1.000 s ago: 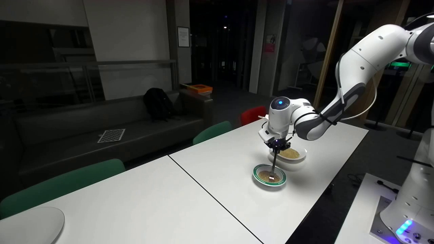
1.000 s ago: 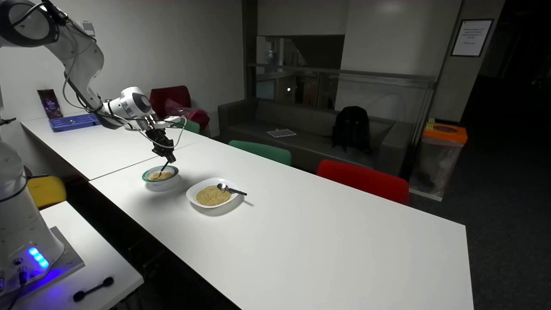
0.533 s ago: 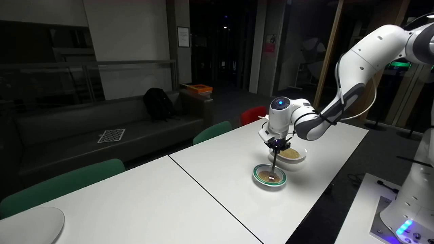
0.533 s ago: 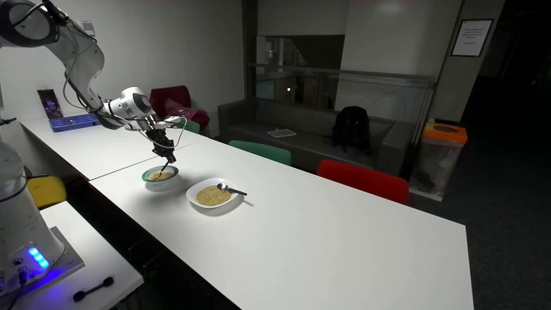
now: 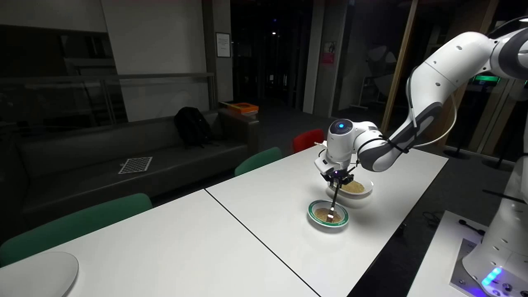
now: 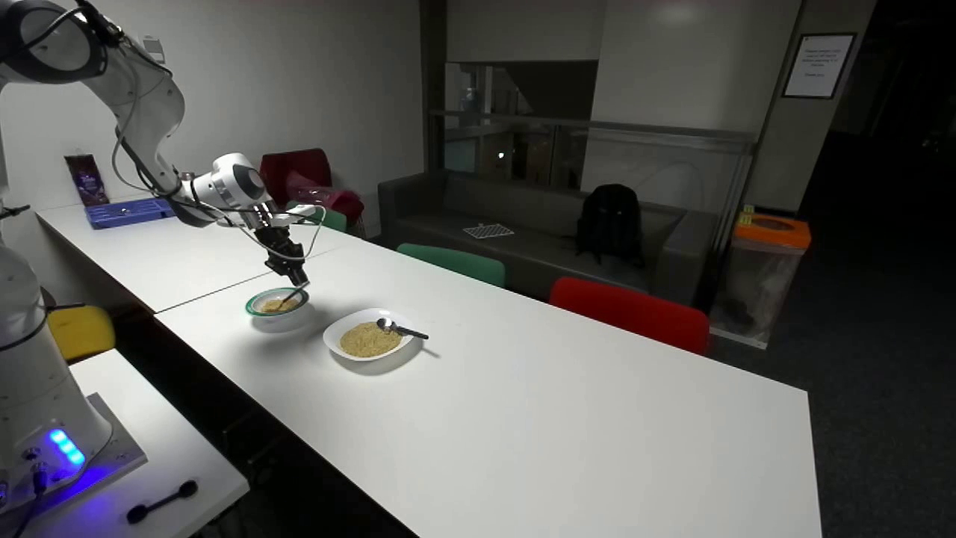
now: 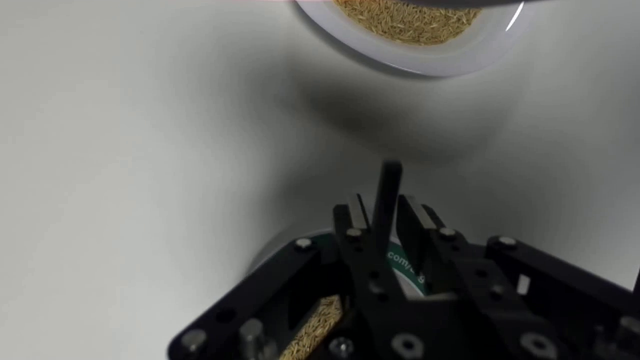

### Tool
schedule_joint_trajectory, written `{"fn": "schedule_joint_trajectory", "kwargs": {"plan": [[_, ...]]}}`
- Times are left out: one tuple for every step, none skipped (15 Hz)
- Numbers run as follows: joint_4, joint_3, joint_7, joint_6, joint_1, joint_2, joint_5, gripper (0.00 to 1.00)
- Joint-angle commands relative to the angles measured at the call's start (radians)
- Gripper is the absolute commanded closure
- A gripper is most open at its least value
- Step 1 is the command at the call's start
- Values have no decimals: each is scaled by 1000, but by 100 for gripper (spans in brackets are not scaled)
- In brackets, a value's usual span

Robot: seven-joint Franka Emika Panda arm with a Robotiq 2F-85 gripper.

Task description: Use the fork to stir the bowl

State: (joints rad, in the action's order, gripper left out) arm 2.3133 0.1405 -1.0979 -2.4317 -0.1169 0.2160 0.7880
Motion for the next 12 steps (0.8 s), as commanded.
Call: {"fn": "schedule_joint_trajectory", "kwargs": {"plan": [[4, 0, -42, -33, 18, 2, -13, 42], [3, 1, -41, -32, 17, 5, -14, 33], [2, 1, -41, -30, 17, 7, -14, 27], [2, 2, -41, -31, 18, 7, -16, 20], [2, 2, -41, -31, 17, 7, -16, 12], [2, 2, -40, -30, 17, 7, -17, 5], [4, 3, -41, -27, 17, 0, -19, 0], [8, 4, -41, -27, 17, -11, -21, 0], [11, 6, -45, -26, 18, -22, -29, 0], [20, 9, -46, -27, 18, -44, -36, 0], [32, 12, -49, -33, 20, -72, -50, 0], [40, 16, -54, -41, 22, -91, -73, 0]]}}
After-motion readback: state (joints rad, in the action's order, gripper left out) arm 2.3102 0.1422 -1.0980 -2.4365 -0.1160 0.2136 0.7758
